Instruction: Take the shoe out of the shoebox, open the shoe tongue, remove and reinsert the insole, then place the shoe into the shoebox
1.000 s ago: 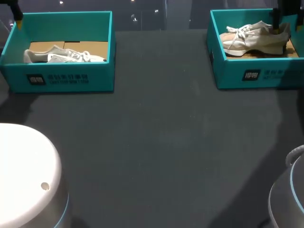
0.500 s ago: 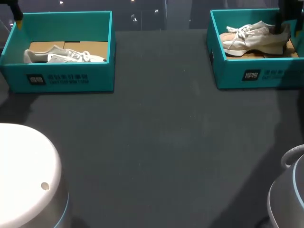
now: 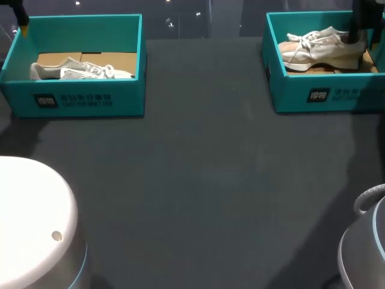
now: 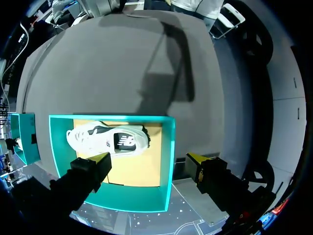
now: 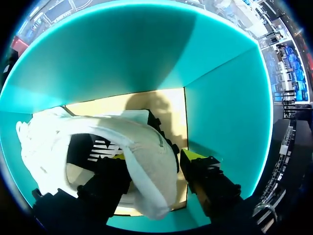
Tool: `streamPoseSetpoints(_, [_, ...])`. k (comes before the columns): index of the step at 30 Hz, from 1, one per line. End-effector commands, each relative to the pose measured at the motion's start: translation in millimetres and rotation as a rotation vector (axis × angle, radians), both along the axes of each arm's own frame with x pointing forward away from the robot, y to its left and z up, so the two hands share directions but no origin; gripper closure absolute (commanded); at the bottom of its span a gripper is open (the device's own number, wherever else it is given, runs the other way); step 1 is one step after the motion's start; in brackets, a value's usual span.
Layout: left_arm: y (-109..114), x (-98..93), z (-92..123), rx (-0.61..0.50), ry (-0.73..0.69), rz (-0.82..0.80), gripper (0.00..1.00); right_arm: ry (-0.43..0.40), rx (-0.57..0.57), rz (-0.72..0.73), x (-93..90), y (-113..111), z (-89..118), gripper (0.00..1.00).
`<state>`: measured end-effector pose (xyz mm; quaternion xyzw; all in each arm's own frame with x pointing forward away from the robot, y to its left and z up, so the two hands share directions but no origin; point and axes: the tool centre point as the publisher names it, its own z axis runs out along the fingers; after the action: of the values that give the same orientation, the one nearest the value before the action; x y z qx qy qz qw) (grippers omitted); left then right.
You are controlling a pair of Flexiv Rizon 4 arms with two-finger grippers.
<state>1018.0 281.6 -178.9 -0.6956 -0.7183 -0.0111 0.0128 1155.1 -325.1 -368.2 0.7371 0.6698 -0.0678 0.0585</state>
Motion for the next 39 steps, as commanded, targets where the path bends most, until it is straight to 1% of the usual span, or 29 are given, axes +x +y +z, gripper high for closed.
streamPoseSetpoints(1, [0,0.1,1,0.001,0.0,-0.001,0.0,0.013,0.007,-0.001,5.5,-2,-5,0.55])
streamPoseSetpoints(2, [0,0.1,1,0.001,0.0,-0.001,0.0,0.014,0.008,-0.002,5.6,-2,-5,0.58])
streamPoseSetpoints(4, [0,0.1,1,0.001,0.0,-0.001,0.0,0.015,0.009,-0.003,5.7,-2,-5,0.75])
streamPoseSetpoints(5, [0,0.1,1,0.001,0.0,-0.001,0.0,0.015,0.01,-0.004,5.7,-2,-5,0.8])
streamPoseSetpoints(6, [0,0.1,1,0.001,0.0,-0.001,0.0,0.014,0.009,-0.005,5.8,-2,-5,0.96])
streamPoseSetpoints(7, [0,0.1,1,0.001,0.0,-0.001,0.0,0.014,0.009,-0.006,5.8,-2,-5,1.0])
streamPoseSetpoints(14, [0,0.1,1,0.001,0.0,-0.001,0.0,0.008,0.007,-0.015,4.4,-2,0,1.0])
streamPoseSetpoints(19, [0,0.1,1,0.001,0.0,-0.001,0.0,0.034,0.009,-0.047,4.7,-6,4,1.0])
streamPoseSetpoints(26, [0,0.1,1,0.001,0.0,-0.001,0.0,0.039,0.028,-0.068,7.5,-10,18,1.0])
streamPoseSetpoints(28, [0,0.1,1,0.001,0.0,-0.001,0.0,0.061,0.033,-0.08,9.3,-10,26,1.0])
streamPoseSetpoints(34, [0,0.1,1,0.001,0.0,-0.001,0.0,0.045,0.034,-0.086,11.0,-8,56,1.0])
streamPoseSetpoints(39, [0,0.1,1,0.001,0.0,-0.001,0.0,0.028,0.017,-0.085,8.7,-6,80,1.0])
